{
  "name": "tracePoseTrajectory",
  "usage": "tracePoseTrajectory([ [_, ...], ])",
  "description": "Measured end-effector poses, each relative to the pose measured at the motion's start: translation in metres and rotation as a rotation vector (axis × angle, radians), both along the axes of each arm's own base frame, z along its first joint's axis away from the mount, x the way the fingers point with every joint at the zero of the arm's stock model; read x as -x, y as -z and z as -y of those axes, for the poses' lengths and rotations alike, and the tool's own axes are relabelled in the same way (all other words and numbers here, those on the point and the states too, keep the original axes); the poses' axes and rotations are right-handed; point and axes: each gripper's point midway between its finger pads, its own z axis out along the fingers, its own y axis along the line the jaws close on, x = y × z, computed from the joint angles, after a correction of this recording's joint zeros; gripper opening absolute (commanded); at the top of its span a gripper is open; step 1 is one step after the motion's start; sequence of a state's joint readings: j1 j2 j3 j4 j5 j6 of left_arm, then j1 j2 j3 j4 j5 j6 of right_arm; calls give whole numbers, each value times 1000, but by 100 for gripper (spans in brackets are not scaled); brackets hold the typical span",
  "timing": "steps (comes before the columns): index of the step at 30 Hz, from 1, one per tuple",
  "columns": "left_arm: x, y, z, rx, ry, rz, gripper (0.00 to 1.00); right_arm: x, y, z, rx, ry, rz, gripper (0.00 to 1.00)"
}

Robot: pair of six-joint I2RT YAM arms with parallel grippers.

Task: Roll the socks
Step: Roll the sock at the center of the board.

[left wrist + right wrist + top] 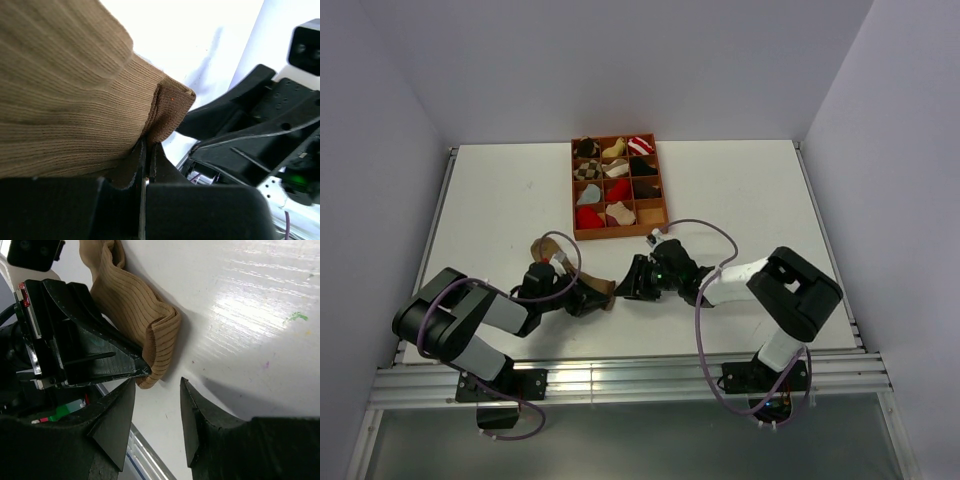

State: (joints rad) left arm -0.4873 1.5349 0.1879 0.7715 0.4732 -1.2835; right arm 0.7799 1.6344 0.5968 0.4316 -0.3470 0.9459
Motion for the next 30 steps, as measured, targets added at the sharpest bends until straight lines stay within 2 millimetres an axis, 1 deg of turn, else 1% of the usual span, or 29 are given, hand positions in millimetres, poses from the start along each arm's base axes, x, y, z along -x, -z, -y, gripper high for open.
tracePoseTrajectory([
  [9, 2, 0, -3, 25, -23, -12, 0, -6, 8, -15, -85, -14, 17, 46],
  [12, 2, 1, -3, 32, -27, -15, 0, -7, 16, -17, -87, -13, 8, 45],
  [18, 2, 1, -2, 37, -27, -13, 0, -9, 17, -25, -139, -26, 7, 45],
  [21, 2, 1, -2, 40, -24, -15, 0, -10, 18, -27, -158, -31, 1, 43],
  [24, 2, 1, -2, 44, -23, -14, 0, -11, 20, -27, -167, -32, -5, 34],
  [25, 2, 1, -1, 46, -24, -15, 0, -12, 21, -27, -169, -30, -10, 27],
  [28, 2, 1, -1, 51, -24, -22, 0, -14, 24, -25, -171, -23, -22, 16],
  [29, 2, 1, -1, 52, -25, -24, 0, -14, 25, -24, -171, -22, -25, 8],
  [30, 2, 1, -1, 52, -25, -24, 0, -15, 24, -24, -170, -23, -23, 5],
])
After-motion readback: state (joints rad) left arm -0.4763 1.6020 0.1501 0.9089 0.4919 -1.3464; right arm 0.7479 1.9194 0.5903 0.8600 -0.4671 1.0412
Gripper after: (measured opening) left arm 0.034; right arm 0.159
